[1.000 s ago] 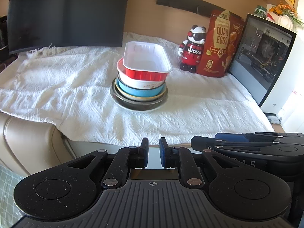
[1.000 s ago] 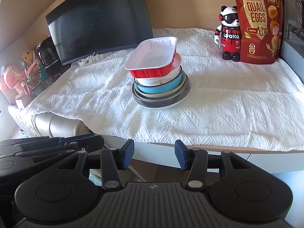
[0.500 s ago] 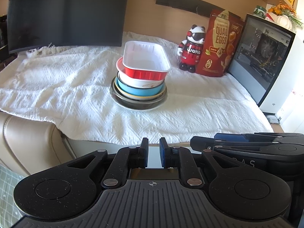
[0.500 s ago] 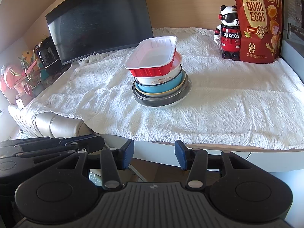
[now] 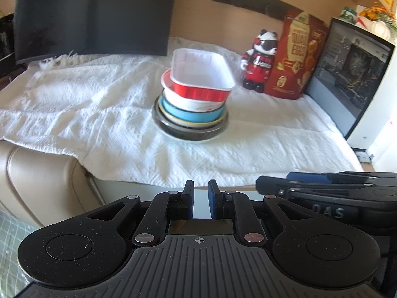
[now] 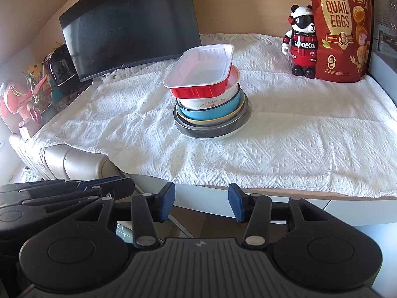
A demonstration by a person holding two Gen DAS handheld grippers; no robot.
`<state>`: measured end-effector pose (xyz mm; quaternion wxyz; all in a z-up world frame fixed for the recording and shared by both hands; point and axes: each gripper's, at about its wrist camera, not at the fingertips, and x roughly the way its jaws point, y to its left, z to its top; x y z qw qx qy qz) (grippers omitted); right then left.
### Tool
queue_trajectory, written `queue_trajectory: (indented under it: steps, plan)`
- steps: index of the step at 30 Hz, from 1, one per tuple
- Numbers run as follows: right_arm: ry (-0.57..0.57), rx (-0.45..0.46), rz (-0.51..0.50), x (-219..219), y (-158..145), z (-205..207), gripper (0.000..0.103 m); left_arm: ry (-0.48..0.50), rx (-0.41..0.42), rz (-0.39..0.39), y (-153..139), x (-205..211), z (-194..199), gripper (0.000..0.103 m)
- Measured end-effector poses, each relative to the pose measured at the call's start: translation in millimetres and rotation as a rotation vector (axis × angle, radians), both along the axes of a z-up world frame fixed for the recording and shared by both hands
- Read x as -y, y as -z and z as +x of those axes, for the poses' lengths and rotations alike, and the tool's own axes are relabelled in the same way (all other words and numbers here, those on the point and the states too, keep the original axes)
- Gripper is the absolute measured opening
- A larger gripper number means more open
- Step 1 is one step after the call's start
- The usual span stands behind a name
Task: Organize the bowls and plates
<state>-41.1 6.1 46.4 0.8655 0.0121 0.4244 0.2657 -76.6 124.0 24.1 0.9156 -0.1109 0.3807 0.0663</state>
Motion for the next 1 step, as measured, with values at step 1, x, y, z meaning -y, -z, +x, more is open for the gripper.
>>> queue_trajectory:
  steps: [1]
  plan:
    - [-0.005,0.000,0.004,-1.6,0.5,1.8,0.047,-0.008,-0.005,0.003,2.2,-4.0,2.3,0.016]
